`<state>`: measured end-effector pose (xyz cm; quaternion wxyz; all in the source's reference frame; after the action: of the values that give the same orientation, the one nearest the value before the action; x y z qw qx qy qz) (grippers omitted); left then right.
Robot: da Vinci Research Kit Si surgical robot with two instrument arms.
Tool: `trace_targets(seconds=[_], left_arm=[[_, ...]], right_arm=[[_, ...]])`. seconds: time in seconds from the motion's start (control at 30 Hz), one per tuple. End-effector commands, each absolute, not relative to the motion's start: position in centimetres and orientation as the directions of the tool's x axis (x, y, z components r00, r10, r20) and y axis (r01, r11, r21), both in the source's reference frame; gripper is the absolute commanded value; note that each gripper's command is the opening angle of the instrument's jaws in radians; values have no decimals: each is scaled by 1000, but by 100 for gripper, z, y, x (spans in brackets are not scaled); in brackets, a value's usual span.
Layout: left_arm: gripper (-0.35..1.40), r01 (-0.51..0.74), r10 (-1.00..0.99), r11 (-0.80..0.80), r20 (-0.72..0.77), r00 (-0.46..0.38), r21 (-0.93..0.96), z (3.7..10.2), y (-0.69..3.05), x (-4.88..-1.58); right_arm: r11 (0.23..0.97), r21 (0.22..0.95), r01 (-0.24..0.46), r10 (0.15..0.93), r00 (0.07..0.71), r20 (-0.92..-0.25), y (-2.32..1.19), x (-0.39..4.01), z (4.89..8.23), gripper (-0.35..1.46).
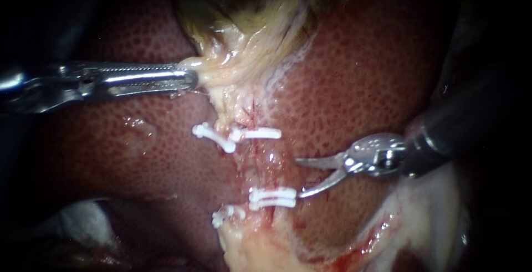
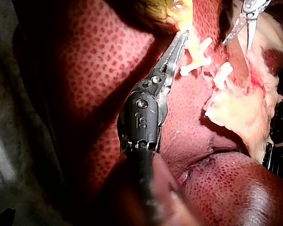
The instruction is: Go back from the cut right tube
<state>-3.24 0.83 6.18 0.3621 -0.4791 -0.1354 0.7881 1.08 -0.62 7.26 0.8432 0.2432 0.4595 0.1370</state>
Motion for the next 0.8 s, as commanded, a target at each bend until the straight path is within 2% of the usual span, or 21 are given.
trace_targets(seconds=[0.03, 0.3, 0.4, 0.8], left_arm=[[-35, -441, 701, -701, -657, -279, -561, 619, 83, -324], [-35, -441, 701, -701, -657, -279, -561, 620, 84, -325], [-35, -441, 701, -701, -657, -279, -560, 621, 84, -325], [-35, -448, 696, -704, -662, -279, -551, 640, 78, -336]], right_arm=[[849, 529, -12, 453, 532, -715, -58, 102, 720, 143], [882, 470, -40, 420, 523, -742, -32, 78, 667, 143], [891, 454, -28, 407, 497, -767, -28, 77, 654, 143], [897, 443, -12, 398, 460, -794, -24, 79, 639, 143]])
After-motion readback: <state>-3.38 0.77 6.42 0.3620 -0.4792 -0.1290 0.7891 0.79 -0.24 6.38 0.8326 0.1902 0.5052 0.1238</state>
